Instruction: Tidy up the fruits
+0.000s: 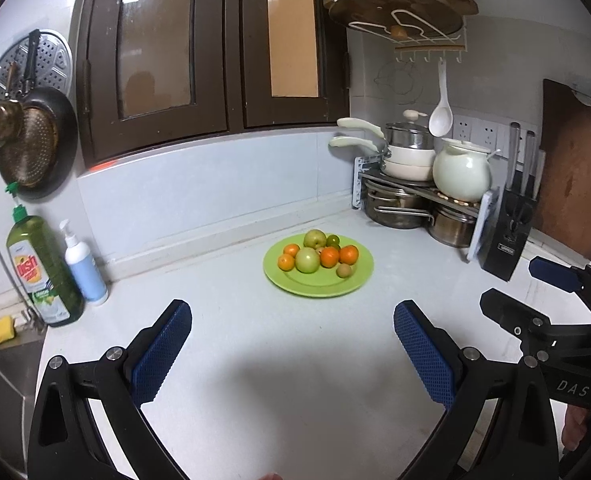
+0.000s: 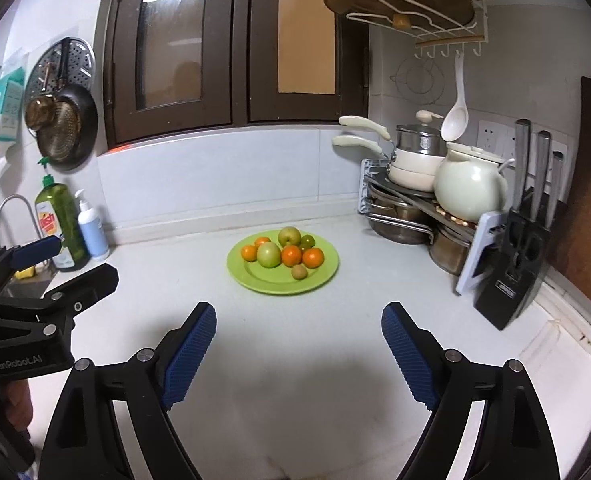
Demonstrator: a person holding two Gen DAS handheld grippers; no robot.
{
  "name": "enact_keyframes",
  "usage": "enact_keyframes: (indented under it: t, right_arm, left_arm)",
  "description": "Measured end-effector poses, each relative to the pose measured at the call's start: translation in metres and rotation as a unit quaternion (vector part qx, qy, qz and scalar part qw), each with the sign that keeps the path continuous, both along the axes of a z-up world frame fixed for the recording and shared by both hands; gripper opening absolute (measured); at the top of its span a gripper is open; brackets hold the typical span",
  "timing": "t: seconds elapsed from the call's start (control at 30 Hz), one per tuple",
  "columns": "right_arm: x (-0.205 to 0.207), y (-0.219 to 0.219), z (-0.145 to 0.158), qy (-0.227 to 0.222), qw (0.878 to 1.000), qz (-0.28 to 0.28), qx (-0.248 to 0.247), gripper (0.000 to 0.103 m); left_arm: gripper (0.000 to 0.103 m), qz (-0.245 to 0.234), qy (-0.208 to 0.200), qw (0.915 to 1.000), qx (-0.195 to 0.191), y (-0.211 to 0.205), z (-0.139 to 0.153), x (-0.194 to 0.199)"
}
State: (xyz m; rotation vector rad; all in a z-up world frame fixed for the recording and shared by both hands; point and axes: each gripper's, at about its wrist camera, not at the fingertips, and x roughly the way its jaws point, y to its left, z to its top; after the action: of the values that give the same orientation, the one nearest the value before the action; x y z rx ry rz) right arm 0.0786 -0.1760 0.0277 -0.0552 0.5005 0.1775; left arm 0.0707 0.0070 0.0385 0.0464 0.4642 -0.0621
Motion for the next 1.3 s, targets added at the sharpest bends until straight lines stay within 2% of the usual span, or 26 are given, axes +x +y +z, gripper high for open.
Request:
enact_keyframes:
  t: [0.23,0.57,1.3]
  right_arm:
    - [-0.036,-0.018,0.001,-0.003,1.0,0.004,0.011,0.088]
    - [-0.062,-0.03,0.001,-0.003,1.0,0.007,0.013,0.088]
    - [-0.079,-0.042,-0.001,-0.002,1.0,0.008,0.015,0.088]
  left_arm:
    - [0.103,0.001,-0.01,0.9999,0.009,-0.015,0.0,-0.039]
    - [0.103,-0.001,-0.007,0.9999,0.01,-0.025,-0.001,-0.067]
    - [0.103,-0.003,-0.008,0.9998,0.018,-0.033,-0.001,-0.08]
